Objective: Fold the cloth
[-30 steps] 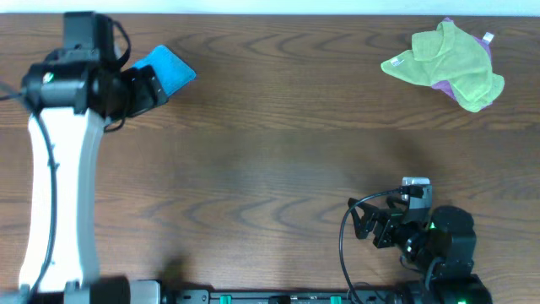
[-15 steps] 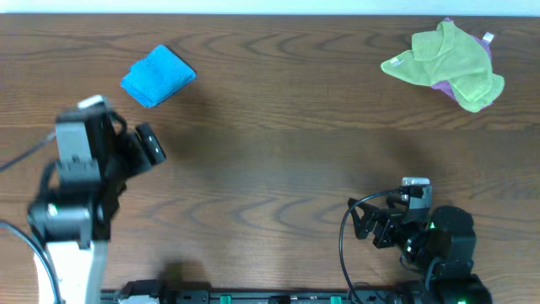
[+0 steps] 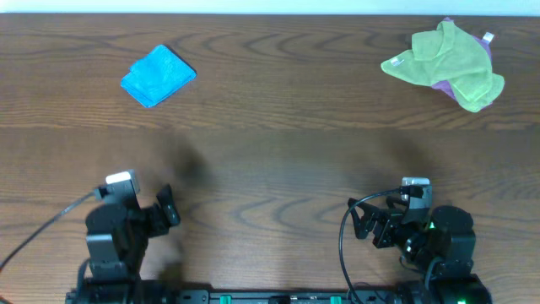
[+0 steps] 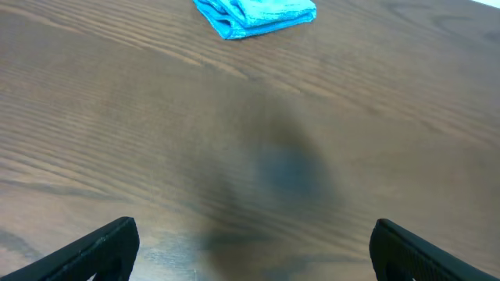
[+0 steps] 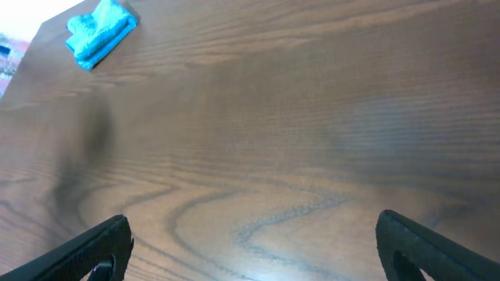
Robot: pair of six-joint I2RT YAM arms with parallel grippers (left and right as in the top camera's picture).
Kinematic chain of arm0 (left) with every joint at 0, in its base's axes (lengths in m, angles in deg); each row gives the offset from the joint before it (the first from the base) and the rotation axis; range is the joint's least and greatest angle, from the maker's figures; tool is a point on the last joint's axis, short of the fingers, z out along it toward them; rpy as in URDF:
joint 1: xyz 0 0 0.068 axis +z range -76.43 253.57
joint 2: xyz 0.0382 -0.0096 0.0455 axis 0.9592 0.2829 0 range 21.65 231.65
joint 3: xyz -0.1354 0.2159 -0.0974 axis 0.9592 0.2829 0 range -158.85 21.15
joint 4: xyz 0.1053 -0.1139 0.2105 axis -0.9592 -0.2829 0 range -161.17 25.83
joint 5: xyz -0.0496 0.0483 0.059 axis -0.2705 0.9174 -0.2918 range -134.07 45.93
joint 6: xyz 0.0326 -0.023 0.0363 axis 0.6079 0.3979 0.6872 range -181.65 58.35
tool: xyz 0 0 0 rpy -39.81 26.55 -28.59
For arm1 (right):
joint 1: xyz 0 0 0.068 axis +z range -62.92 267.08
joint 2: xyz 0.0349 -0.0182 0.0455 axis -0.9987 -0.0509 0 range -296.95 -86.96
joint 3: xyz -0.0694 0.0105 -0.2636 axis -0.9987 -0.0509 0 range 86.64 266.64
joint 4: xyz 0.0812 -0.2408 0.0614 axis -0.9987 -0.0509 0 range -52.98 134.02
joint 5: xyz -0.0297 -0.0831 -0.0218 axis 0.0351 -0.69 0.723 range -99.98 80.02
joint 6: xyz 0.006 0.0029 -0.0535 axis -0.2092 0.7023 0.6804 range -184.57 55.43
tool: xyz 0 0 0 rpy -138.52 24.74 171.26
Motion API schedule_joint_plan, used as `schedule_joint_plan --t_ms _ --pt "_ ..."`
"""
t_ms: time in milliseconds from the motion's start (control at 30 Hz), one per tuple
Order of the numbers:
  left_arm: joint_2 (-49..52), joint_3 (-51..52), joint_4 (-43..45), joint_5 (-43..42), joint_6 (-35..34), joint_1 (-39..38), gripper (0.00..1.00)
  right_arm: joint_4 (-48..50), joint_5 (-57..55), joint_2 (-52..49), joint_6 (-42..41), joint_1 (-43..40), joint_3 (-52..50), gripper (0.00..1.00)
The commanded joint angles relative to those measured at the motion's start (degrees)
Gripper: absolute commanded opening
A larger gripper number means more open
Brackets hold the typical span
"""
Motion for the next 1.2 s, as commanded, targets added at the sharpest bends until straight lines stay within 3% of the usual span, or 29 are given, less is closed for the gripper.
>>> schedule_joint_plan --t_ms 0,267,667,1167 --pt "-5.4 4.0 0.2 -0.2 3.5 0.0 0.95 -0.1 0.0 0.3 -0.4 -0.3 0.0 0.99" --pt "-14.2 11.7 -1.0 -0.2 4.8 0.0 0.96 -0.1 0.0 0.3 -0.4 -0.3 0.0 0.99" --pt "-20.4 15.4 -5.8 -1.0 10.4 0.0 0.95 -0.1 0.0 0.3 -0.4 -0.3 0.0 0.99" --pt "-20.6 17.2 -5.8 -4.5 17.4 0.0 0.95 -0.1 0.0 0.3 -0.4 -0.3 0.0 0.99"
